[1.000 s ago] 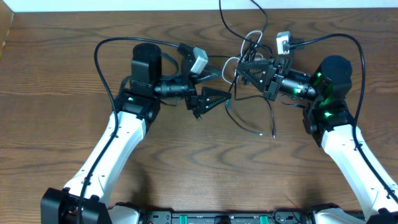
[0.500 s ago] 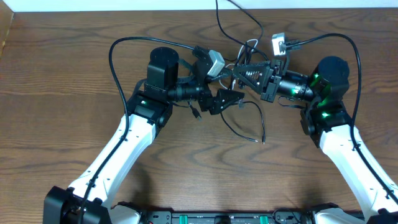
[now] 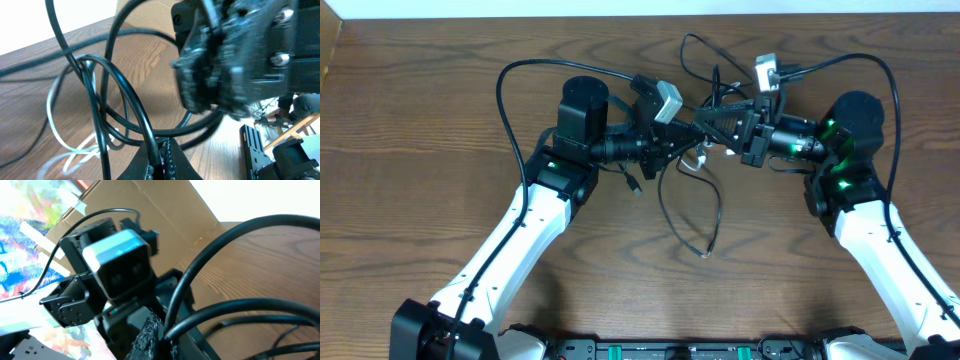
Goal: Untangle cables
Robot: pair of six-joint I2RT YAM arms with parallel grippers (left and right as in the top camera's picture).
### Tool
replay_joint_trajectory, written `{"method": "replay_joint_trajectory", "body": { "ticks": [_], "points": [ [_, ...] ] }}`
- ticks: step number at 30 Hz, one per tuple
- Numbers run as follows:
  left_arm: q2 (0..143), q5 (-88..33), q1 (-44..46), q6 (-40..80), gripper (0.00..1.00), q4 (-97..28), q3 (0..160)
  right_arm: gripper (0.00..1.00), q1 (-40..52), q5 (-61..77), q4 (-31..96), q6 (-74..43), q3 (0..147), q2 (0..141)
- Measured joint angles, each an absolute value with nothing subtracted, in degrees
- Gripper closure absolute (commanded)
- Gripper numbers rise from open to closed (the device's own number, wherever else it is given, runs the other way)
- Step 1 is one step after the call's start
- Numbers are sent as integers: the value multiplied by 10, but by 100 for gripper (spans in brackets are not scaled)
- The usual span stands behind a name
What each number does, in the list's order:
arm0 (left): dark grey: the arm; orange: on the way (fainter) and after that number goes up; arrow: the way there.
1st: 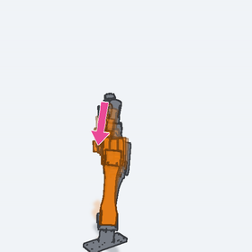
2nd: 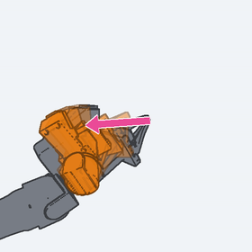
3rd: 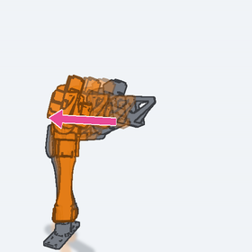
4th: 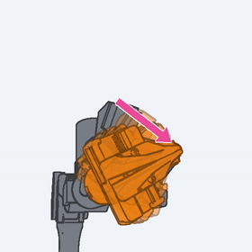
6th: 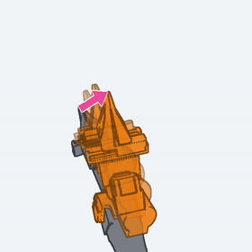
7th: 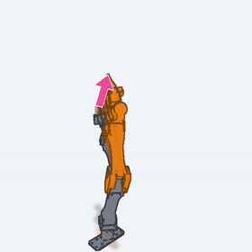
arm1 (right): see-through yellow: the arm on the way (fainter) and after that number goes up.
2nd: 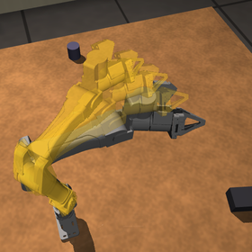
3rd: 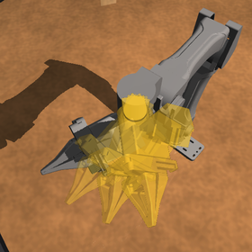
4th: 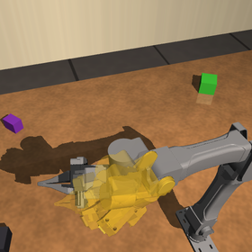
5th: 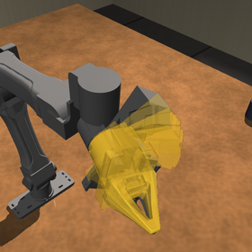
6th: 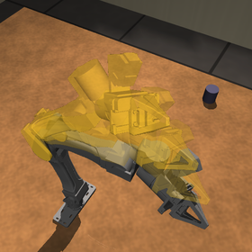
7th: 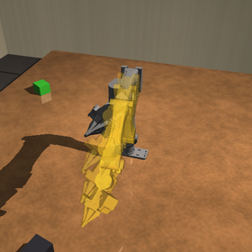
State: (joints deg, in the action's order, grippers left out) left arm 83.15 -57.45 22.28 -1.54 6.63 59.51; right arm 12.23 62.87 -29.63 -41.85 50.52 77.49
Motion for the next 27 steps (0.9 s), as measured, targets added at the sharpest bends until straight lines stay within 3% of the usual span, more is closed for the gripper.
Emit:
{"method": "replay_joint_trajectory", "body": {
  "ticks": [10, 13, 19, 27],
  "points": [
    [832, -568, 168, -9, 92, 84, 595, 99, 65, 641, -185, -378, 505, 775],
    [832, -568, 137, 1, 92, 80, 595, 92, 58, 645, -181, -373, 505, 775],
    [832, -568, 66, 11, 92, 52, 595, 99, 41, 647, -109, -331, 505, 775],
    [832, -568, -49, 15, 92, -14, 595, 99, -35, 634, 55, -219, 507, 775]
  ]
}}
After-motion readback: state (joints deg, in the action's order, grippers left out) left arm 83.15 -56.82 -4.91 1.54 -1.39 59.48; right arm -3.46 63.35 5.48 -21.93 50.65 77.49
